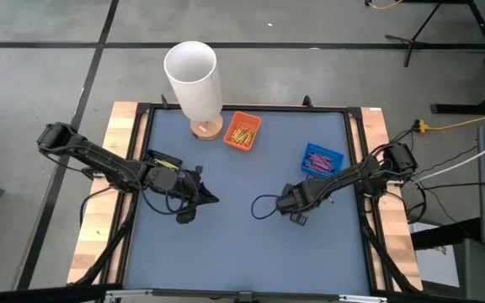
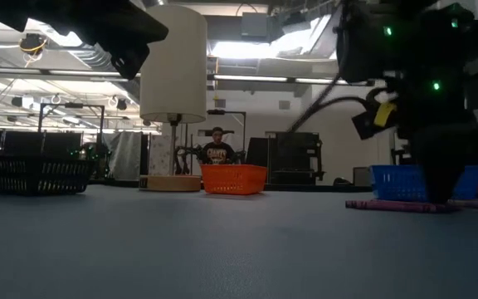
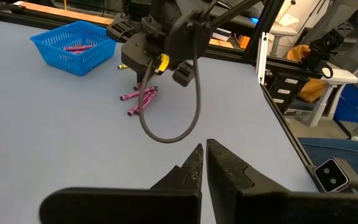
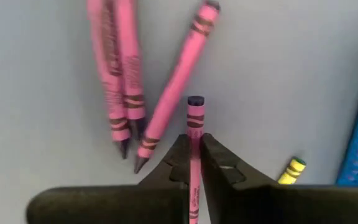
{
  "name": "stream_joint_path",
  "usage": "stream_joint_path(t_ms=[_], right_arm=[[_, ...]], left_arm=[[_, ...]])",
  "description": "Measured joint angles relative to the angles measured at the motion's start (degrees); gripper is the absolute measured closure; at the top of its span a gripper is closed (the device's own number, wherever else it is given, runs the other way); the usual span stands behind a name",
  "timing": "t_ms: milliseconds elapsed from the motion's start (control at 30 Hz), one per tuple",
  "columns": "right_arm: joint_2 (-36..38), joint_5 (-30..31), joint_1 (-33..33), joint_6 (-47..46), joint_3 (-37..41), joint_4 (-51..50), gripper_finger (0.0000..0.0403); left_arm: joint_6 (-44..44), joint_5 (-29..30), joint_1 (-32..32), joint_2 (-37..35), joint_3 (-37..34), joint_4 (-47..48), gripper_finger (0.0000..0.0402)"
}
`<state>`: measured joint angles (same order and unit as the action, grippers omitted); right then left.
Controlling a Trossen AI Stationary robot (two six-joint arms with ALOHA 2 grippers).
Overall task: Sort crayons
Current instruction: Put the violet crayon into the blue basket
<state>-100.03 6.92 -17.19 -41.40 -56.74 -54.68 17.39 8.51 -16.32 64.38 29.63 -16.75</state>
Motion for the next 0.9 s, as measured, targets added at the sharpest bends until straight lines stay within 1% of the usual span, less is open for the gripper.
stream_joint_path(t_ms=[133, 267, 400, 500, 600, 700, 833, 900], right_arm=[[0.00, -0.08, 0.00, 4.47, -3.33, -2.62, 0.0395], [0.02, 0.17, 0.00, 7.85, -6.59, -5.64, 0.0395], [0.07, 3.02, 0.03, 10.17, -9.09, -11.67, 0.0395], [1.05, 4.95, 1.20, 10.44, -9.89, -17.38, 0.0401], [3.97, 7.58, 3.52, 10.45, -9.57, -20.86, 0.0401], [8.71, 10.25, 6.42, 10.83, -8.34, -22.43, 0.0402], [14.77, 12.09, 11.19, 14.49, -6.37, -22.46, 0.0401], [16.88, 11.92, 13.65, 14.93, -5.65, -22.40, 0.0401]], left_arm=[[0.00, 0.00, -0.02, 0.00, 0.00, 0.00, 0.0395], [0.00, 0.00, 0.00, 0.00, 0.00, 0.00, 0.0395], [0.00, 0.00, 0.00, 0.00, 0.00, 0.00, 0.0395], [0.00, 0.00, -0.02, 0.00, 0.00, 0.00, 0.0395], [0.00, 0.00, 0.00, 0.00, 0.00, 0.02, 0.0395], [0.00, 0.00, 0.00, 0.00, 0.02, 0.04, 0.0395], [0.00, 0.00, 0.00, 0.00, 0.02, 0.02, 0.0395], [0.00, 0.00, -0.01, 0.00, 0.02, 0.02, 0.0395]])
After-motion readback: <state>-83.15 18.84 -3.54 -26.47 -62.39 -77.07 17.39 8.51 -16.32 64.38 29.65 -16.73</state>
